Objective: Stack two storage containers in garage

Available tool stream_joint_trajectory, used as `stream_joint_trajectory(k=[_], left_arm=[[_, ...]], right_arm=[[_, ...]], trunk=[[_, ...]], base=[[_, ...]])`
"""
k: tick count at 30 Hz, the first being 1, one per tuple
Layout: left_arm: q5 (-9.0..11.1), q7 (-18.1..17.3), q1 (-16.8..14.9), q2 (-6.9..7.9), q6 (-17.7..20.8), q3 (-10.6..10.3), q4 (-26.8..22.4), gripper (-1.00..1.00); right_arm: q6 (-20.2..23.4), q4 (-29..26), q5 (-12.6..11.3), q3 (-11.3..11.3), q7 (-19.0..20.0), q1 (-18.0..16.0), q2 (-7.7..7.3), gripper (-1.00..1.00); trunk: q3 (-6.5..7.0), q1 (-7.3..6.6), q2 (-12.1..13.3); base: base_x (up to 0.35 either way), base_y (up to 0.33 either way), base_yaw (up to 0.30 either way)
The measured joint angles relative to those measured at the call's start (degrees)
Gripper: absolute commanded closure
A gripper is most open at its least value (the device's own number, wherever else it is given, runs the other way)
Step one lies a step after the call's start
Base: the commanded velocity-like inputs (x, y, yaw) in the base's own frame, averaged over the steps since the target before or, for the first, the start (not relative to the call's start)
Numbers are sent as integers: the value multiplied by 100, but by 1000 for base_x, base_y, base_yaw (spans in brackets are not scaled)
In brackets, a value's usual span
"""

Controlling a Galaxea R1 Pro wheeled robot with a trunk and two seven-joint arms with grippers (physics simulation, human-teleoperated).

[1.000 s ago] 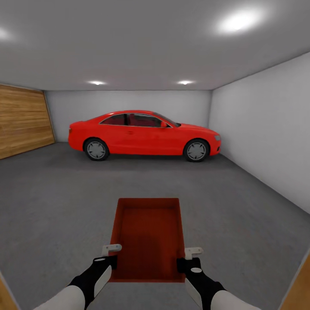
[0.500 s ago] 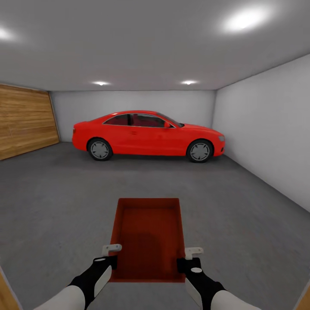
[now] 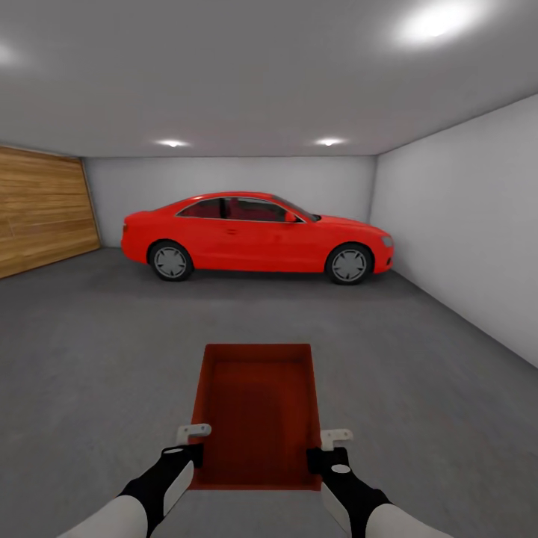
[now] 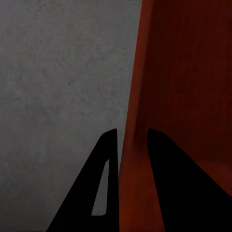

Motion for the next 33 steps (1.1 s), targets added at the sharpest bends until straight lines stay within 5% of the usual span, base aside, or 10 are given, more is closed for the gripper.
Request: stream_joint_trajectory(k=[33], left_arm=[[-2,2,-1,-5,-11,3,2,100]], right_arm=[[-5,-4,-12,20,-5,0,-6,100]], trunk=[[0,0,0]], base=[[320,61,0]])
